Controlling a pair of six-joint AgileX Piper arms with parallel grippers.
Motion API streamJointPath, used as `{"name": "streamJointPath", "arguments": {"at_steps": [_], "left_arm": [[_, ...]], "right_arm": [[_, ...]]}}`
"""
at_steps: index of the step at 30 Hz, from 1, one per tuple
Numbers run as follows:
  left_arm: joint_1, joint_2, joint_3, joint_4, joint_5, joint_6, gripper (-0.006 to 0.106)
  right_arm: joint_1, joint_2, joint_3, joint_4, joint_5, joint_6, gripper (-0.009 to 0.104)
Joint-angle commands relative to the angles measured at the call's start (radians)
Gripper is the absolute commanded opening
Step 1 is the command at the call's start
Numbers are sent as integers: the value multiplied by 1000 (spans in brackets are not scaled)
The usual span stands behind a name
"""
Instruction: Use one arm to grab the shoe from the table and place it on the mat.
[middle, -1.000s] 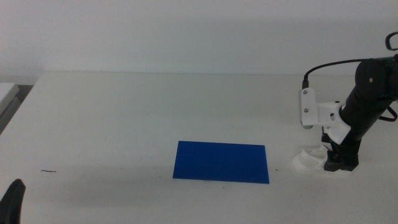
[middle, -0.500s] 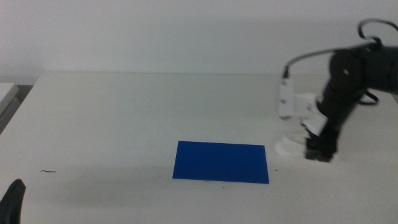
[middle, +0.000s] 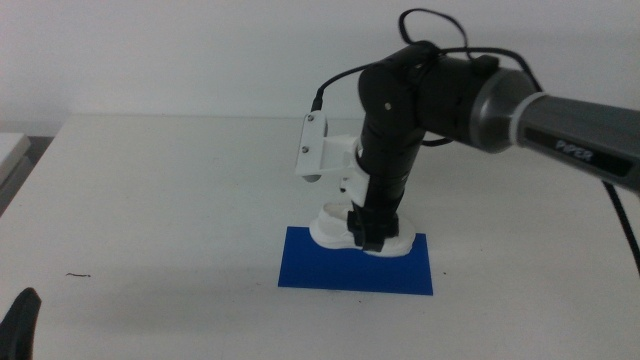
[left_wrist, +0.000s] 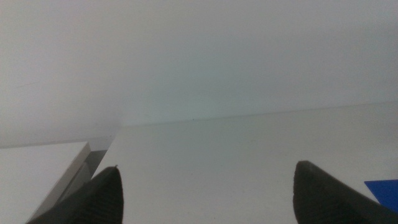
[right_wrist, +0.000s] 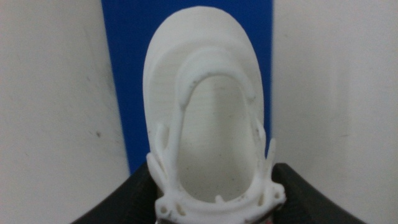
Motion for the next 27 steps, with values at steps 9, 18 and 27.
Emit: {"name": "streamJointPath", "arguments": {"at_steps": [9,18,27], "left_arm": [[0,5,1,-4,-11,-3,94],[0,5,1,-4,-11,-3,94],[0,5,1,-4,-11,-3,94]], "right_arm": [[6,9,-16,-47,14,761,6],[6,12,-16,-150,55,1598,6],[6,18,-1,-122,102,2435,6]]}}
